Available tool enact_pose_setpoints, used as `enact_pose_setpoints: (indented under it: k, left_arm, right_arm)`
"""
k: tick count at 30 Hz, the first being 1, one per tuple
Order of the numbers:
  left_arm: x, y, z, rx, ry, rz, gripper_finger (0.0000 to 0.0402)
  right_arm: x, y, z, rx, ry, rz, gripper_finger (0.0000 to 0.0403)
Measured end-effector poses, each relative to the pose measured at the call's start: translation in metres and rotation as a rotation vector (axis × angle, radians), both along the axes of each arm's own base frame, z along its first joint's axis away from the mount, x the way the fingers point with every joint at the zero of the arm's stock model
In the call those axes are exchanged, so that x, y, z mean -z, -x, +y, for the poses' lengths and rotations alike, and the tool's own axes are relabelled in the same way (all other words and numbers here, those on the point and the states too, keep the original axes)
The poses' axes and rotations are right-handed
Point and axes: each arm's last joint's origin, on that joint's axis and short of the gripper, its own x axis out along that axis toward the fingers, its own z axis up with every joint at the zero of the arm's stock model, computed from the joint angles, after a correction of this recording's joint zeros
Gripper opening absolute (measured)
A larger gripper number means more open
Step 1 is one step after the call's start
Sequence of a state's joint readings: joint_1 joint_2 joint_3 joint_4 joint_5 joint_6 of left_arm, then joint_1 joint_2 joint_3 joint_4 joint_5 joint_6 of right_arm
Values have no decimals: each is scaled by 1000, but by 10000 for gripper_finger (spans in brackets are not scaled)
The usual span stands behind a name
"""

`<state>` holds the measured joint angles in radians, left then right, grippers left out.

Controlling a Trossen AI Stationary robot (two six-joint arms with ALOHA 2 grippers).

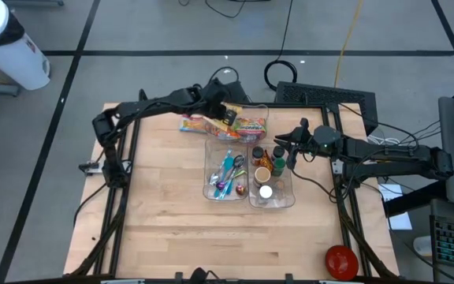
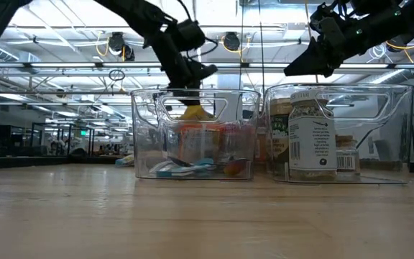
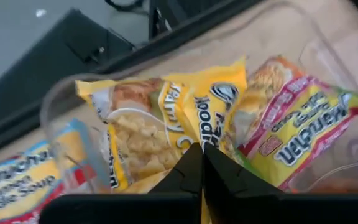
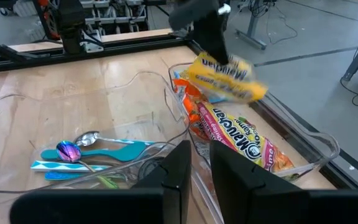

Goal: Pick & Place Food Item
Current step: Put the yellow noodle pack into the top transparent bin, then put the blue noodle pack into the top transparent bin

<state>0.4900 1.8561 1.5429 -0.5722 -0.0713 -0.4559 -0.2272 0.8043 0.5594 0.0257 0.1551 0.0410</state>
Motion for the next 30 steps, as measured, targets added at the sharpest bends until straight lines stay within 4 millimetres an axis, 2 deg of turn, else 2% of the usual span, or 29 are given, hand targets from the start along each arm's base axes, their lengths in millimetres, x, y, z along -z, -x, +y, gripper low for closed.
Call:
enact_pose_setpoints:
  k: [7,10,15,21,30]
  left_arm:
    - [27,-10,4,18,50,51,6]
    - [34,-12,5,18,45,68,5]
    - [38,-15,7,41,29,67,32]
    - [30,-17,5,166,-13,34,83]
    - [-11,-1,-1,181,-88,-31,180]
  right_arm:
    - [-1,0,0,0,2,-7,50]
    - [-1,0,0,0,2,-8,50]
    - [-1,0,0,0,2,-8,50]
    - [-1,0,0,0,2,-8,50]
    - [0,0,0,0,0,0,50]
